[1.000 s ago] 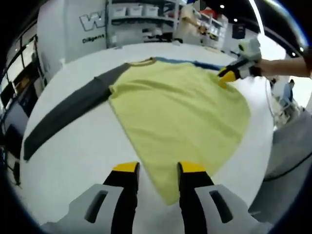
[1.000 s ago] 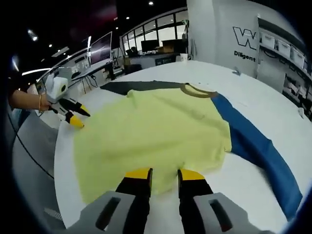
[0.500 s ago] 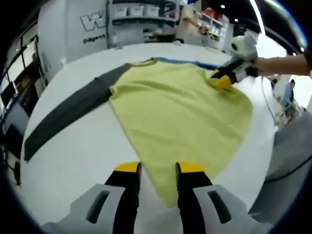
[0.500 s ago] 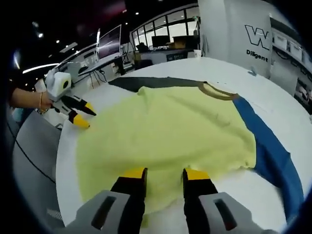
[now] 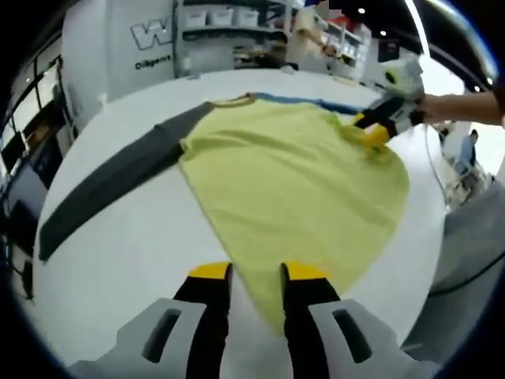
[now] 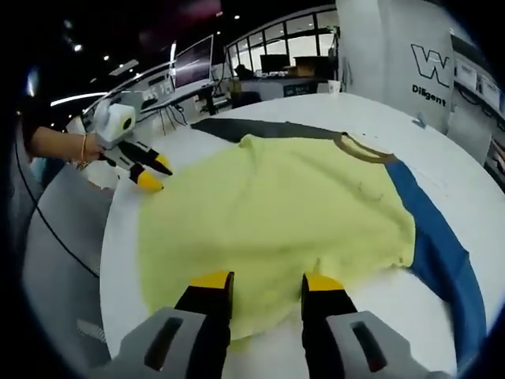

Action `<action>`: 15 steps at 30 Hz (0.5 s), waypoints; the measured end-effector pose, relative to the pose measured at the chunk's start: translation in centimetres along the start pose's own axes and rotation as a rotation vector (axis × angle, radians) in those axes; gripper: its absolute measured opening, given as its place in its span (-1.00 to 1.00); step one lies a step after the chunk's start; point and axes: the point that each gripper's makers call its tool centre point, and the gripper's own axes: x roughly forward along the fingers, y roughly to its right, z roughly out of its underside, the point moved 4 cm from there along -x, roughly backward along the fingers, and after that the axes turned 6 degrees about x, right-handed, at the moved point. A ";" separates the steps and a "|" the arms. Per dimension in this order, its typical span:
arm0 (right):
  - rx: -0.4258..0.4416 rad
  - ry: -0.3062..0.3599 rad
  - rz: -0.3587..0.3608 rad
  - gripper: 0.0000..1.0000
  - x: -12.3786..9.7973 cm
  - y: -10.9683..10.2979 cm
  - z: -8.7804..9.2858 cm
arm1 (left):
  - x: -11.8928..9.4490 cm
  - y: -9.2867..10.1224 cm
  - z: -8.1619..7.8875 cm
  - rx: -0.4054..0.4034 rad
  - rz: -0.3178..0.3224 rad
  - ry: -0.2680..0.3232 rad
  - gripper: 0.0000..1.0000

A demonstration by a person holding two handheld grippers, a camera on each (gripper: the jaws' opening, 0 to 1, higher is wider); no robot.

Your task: Fold the garment on the visible template until the final outline fits inside the template.

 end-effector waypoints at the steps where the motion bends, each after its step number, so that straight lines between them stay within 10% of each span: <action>1: 0.001 -0.005 0.001 -0.40 -0.5 0.0 0.3 | 0.0 0.0 0.0 -0.001 0.000 0.000 -0.61; 15: -0.072 -0.074 -0.108 -0.45 -2.5 -1.0 2.4 | -0.2 -0.1 0.2 -0.040 0.005 -0.007 -0.74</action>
